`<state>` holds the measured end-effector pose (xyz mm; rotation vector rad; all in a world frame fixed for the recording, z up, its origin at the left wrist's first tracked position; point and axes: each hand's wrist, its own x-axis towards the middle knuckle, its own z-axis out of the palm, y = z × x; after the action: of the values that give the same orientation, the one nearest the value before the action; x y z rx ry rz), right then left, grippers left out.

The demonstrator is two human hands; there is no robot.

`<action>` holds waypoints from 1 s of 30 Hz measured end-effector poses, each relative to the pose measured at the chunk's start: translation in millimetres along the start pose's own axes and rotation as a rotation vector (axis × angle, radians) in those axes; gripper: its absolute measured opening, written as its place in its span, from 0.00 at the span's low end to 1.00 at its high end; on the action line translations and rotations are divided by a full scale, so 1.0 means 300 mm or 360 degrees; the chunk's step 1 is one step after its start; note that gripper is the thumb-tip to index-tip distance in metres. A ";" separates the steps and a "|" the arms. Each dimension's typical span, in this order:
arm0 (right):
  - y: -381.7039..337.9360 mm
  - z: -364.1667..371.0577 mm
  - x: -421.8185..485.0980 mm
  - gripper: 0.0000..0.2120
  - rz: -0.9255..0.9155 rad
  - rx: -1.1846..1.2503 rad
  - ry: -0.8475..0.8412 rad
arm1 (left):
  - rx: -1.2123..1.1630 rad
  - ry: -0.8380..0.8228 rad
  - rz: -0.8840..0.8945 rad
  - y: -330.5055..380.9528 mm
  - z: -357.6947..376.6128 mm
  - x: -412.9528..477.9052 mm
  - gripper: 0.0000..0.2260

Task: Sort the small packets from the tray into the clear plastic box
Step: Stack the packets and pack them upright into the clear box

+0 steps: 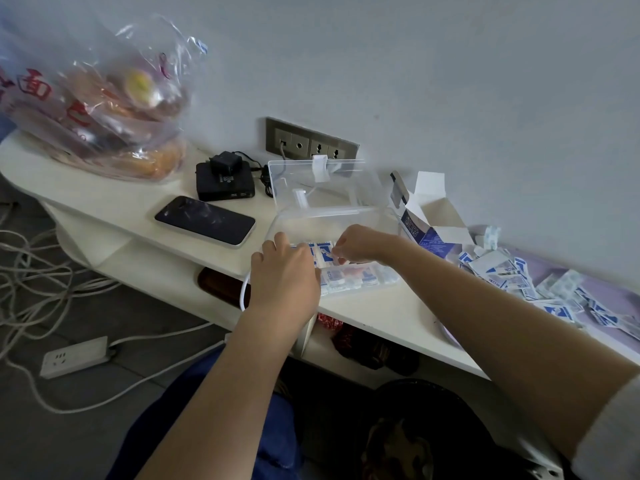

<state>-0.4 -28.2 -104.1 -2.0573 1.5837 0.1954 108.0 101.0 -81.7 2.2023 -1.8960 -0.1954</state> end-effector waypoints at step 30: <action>0.605 0.029 -0.465 0.17 -0.0208 -0.0509 0.0731 | 0.0302 0.0056 0.0791 0.394 0.120 -0.055 0.13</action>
<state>-209.8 64.4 -110.6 -2.5862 1.7580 -0.0871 -16.6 97.8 -86.8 1.7409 -2.4488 0.1126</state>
